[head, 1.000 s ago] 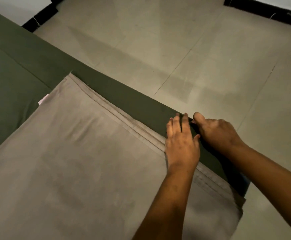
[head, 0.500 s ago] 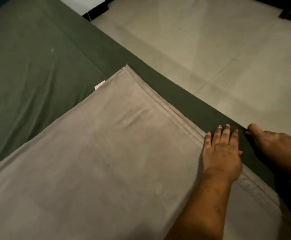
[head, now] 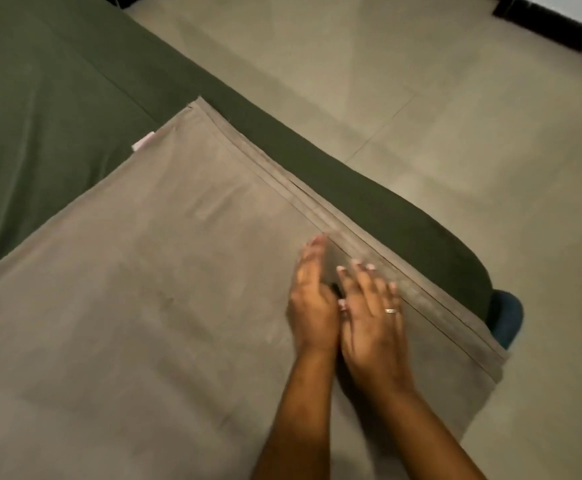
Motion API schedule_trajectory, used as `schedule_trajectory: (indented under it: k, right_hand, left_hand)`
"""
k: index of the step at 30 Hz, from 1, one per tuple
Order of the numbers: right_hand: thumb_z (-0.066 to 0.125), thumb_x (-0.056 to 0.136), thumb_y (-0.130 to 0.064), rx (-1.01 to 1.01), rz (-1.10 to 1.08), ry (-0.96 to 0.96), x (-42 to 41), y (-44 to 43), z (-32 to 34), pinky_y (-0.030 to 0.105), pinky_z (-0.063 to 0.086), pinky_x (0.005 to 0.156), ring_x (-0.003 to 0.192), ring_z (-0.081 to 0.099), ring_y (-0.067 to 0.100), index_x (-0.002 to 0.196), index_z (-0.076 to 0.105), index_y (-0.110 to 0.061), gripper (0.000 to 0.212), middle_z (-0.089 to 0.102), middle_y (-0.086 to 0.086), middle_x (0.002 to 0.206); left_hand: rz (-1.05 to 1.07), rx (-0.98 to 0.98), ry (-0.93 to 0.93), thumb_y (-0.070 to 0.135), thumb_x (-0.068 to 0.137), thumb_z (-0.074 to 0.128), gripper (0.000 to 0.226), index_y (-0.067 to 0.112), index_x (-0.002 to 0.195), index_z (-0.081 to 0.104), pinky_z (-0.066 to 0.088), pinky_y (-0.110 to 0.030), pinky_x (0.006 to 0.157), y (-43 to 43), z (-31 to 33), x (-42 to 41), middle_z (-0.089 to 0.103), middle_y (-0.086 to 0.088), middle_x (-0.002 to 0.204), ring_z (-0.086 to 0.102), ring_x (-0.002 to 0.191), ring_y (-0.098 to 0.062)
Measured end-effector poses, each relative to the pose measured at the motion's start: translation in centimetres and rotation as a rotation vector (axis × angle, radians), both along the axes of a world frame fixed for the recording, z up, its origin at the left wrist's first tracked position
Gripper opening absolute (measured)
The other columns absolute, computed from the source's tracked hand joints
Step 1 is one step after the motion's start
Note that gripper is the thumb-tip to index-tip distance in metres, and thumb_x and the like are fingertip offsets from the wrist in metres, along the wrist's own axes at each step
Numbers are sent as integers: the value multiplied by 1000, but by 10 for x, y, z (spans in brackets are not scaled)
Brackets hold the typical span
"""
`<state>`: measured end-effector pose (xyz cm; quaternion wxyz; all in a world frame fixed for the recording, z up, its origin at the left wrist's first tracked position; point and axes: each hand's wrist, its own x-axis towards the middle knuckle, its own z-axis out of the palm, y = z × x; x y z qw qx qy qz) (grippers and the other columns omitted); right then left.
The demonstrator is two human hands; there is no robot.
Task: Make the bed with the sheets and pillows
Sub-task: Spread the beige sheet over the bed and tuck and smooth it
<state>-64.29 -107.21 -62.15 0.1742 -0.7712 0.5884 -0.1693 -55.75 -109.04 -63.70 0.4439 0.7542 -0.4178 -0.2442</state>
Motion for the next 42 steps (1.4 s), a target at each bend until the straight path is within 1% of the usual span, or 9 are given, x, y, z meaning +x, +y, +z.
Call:
schedule_trajectory:
  k: [5,10,13,17,21,26,31,37,42]
  right_hand:
    - [31,96,-49,56,237,344,-45,10,-19,42,10,115,144,25,19,148,28,-33,55,30,-5,155]
    - [16,96,-51,152,-93,414,-143,-3,-16,51,13,117,145,19,24,150,21,-33,58,24,-2,157]
    - [14,95,-47,209,-407,423,-163,-9,-4,54,8,118,147,11,26,151,26,-22,62,19,3,159]
    - [27,98,-33,-23,-104,221,-39,6,17,46,1,118,147,11,22,150,25,-20,54,16,0,158]
    - [37,91,-34,-2,420,221,107,45,-3,44,13,114,139,36,20,138,49,-26,50,41,-2,149]
    - [29,88,-46,89,758,385,192,61,-34,46,29,111,134,44,18,134,55,-25,57,50,-2,143]
    - [29,90,-53,11,788,394,244,48,-45,48,26,112,138,38,21,143,44,-25,62,43,0,148]
    - [23,99,-44,-25,865,426,337,33,-42,45,1,118,148,5,18,153,11,-25,59,8,-2,161]
    - [19,101,-44,-26,915,413,417,23,-47,44,-4,118,148,-5,15,154,2,-27,58,-2,-6,161]
  left_hand:
    - [14,260,-363,24,99,32,48,17,147,36,10,-39,118,48,-25,12,34,-2,153,21,145,-20]
    - [-276,439,-556,52,94,4,67,21,153,1,-10,-39,116,52,-20,-25,-4,0,161,-13,146,-20]
    - [-446,331,-337,43,102,21,56,27,153,5,-6,-37,120,41,-10,-26,1,10,160,-9,146,-9]
    - [-115,36,312,25,102,39,46,29,147,34,27,-26,115,49,10,19,35,21,147,31,138,1]
    - [270,75,-77,27,94,30,51,18,142,45,30,-34,114,96,-6,108,47,-2,145,36,139,-16]
    - [242,503,-457,32,101,33,49,22,149,29,8,-44,118,163,-30,208,26,-1,157,14,147,-19]
    - [187,668,-555,67,84,3,73,40,151,7,1,-44,117,185,-39,263,3,5,161,-1,148,-15]
    - [265,645,-487,57,83,-4,70,42,150,8,-3,-45,117,167,-40,306,3,8,161,-2,148,-14]
    - [373,706,-382,45,101,18,50,43,150,6,-2,-47,118,153,-42,369,-1,8,161,-6,148,-15]
